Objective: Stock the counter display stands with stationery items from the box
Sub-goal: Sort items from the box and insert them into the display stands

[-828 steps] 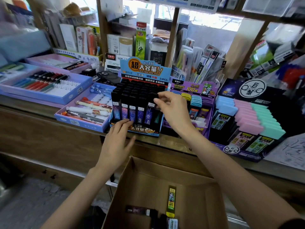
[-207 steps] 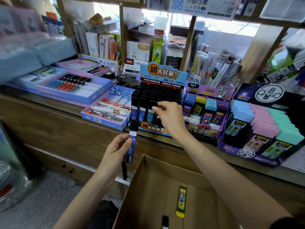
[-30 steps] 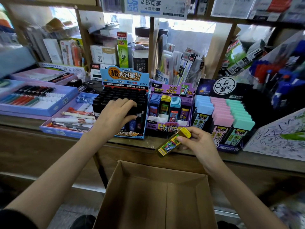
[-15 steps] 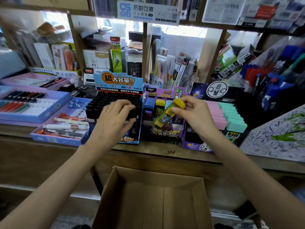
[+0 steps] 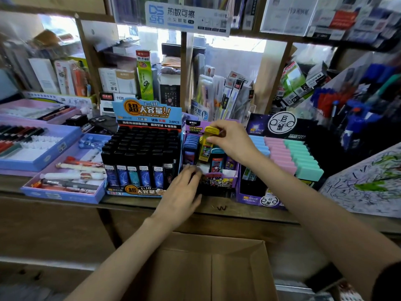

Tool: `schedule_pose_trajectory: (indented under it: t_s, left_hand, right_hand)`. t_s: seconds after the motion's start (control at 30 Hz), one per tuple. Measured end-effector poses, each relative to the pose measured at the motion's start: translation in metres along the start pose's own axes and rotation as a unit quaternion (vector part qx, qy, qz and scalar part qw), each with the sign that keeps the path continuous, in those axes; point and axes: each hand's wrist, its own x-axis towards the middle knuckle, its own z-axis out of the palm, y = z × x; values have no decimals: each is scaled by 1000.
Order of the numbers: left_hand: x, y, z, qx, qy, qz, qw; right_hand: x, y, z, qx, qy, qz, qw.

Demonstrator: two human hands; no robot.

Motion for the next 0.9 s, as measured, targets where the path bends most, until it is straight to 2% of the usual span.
schedule_pose_trajectory:
  t_s: [0.17, 0.27, 0.37, 0.5, 0.6, 0.7, 0.83, 0.9]
  left_hand:
    - [2, -1, 0, -4, 8, -10, 1000]
    - [6, -2, -6, -40, 15, -14, 999]
    - [5, 0, -8, -56, 15, -17, 998]
    - [3, 0, -8, -57, 10, -16, 998]
    - [2, 2, -10, -52, 3, -21, 998]
    - [2, 3, -11, -57, 4, -20, 998]
    - [-2, 5, -15, -79, 16, -11, 997]
    - [-9, 6, -18, -80, 39, -4, 996]
  right_hand:
    - [5, 5, 12, -138, -20, -30, 990]
    - [6, 5, 13, -174, -7, -23, 984]
    - [10, -2, 11, -215, -28, -16, 976]
    - [15, -11, 13, -300, -68, 16, 951]
    - [11, -12, 22, -356, -62, 9, 932]
    - [9, -10, 23, -357, -62, 0, 932]
    - [5, -7, 5, -235, -111, 6, 966]
    - [-6, -3, -5, -188, -89, -12, 978]
